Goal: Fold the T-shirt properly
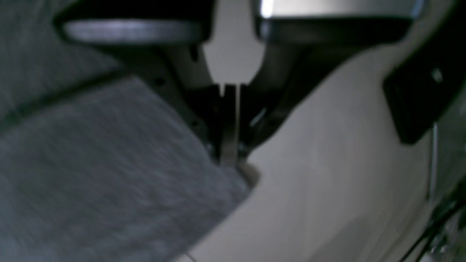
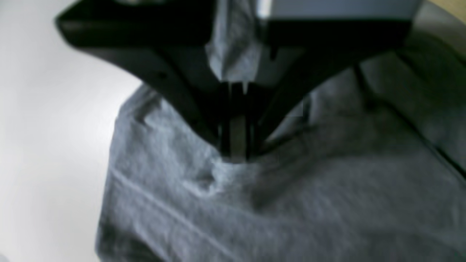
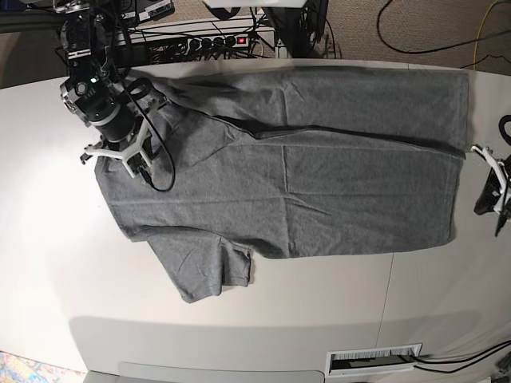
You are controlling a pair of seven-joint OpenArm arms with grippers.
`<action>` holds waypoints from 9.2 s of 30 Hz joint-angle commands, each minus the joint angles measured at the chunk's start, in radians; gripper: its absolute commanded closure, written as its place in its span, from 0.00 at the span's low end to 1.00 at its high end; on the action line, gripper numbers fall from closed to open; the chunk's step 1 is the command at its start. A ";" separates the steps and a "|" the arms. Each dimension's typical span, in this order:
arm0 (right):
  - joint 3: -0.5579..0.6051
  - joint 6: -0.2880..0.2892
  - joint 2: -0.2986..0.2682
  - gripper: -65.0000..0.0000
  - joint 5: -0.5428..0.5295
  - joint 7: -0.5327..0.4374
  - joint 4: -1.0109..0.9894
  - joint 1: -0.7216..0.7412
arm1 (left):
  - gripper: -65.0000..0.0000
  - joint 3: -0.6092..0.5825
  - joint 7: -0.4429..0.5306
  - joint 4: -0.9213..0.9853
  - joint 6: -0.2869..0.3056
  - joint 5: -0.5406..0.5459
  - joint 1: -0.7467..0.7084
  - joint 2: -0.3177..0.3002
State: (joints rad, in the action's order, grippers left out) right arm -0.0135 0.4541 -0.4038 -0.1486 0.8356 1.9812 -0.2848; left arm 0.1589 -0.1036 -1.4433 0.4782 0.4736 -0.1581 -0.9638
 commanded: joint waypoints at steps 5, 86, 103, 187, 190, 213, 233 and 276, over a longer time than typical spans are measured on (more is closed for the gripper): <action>-0.008 -0.006 -0.003 1.00 0.104 -0.016 0.014 0.034 | 0.83 0.014 0.061 0.134 0.017 0.051 0.121 0.094; -0.007 -0.015 -0.003 0.84 0.156 -0.148 -0.255 0.317 | 1.00 0.014 0.206 0.804 0.220 -0.181 0.601 0.366; 0.090 0.091 0.019 0.65 0.006 -0.200 -0.893 0.800 | 1.00 0.013 0.179 0.804 0.220 -0.181 0.601 0.404; 0.354 0.191 -0.013 0.44 0.365 -0.342 -0.809 0.843 | 1.00 0.014 0.177 0.800 0.220 -0.104 0.565 0.341; 0.355 0.189 0.002 0.44 0.412 -0.420 -0.932 0.871 | 1.00 0.014 0.177 0.800 0.220 -0.103 0.565 0.341; 0.352 0.188 0.043 1.00 0.242 -0.288 -1.175 0.961 | 1.00 0.014 0.171 0.800 0.220 -0.106 0.565 0.340; 0.352 0.186 -0.005 1.00 0.062 0.022 -0.856 0.892 | 1.00 0.014 -0.050 0.796 0.220 0.091 0.565 0.283; -0.033 0.190 -0.161 1.00 -0.378 0.335 -0.155 0.370 | 1.00 0.014 -1.275 0.472 0.220 0.856 0.483 0.082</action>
State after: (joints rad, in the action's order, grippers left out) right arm -0.0338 0.6479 -0.5461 -0.5220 1.1854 1.8095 0.0689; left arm 0.1650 -1.3808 -0.9604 0.6975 1.3037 0.3050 -0.8524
